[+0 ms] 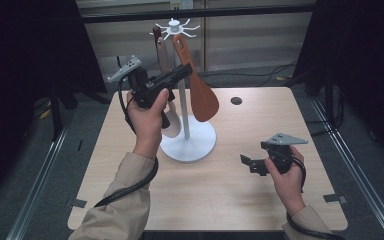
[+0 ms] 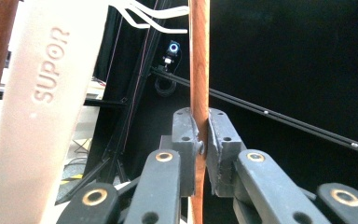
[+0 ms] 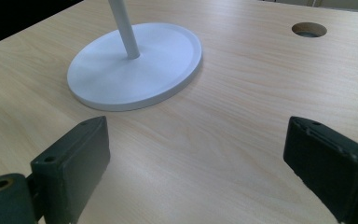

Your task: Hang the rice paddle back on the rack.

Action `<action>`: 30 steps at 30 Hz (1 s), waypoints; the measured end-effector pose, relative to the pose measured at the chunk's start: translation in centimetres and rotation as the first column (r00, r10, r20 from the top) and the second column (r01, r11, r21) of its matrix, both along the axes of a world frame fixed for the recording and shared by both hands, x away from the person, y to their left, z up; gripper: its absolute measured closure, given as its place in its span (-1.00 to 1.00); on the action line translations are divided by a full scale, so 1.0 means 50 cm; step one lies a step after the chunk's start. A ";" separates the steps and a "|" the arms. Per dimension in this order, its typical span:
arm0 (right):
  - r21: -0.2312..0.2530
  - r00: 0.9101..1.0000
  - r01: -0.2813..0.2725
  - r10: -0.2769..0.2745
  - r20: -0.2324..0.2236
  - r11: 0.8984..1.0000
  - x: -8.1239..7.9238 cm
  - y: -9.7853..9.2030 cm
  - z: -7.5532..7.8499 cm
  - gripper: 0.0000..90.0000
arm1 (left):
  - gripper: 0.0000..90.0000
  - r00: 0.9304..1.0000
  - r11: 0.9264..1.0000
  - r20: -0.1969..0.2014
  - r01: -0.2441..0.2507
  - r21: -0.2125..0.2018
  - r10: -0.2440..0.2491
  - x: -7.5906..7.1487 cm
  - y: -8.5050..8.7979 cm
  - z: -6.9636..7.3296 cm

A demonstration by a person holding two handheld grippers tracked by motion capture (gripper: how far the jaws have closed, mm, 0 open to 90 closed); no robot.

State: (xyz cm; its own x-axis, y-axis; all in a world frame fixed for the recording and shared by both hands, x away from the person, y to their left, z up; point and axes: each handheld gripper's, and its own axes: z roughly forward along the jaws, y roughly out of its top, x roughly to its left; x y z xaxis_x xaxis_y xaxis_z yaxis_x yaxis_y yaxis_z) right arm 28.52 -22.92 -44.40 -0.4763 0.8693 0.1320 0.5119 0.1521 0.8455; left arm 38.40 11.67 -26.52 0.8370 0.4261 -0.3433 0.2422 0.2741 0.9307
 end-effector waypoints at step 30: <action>-0.006 1.000 -0.005 0.005 0.002 1.000 -0.001 0.002 0.002 -0.85 | 0.69 0.997 0.997 0.005 -0.079 -0.015 0.079 0.008 0.013 -0.031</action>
State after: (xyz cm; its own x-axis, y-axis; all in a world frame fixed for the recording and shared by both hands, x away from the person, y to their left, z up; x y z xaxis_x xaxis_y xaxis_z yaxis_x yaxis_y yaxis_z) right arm 28.48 -22.83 -44.31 -0.4807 0.8678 0.1259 0.5095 0.1596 0.8456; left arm 38.80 12.32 -28.06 0.8030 0.4854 -0.3458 0.2143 0.3062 0.9275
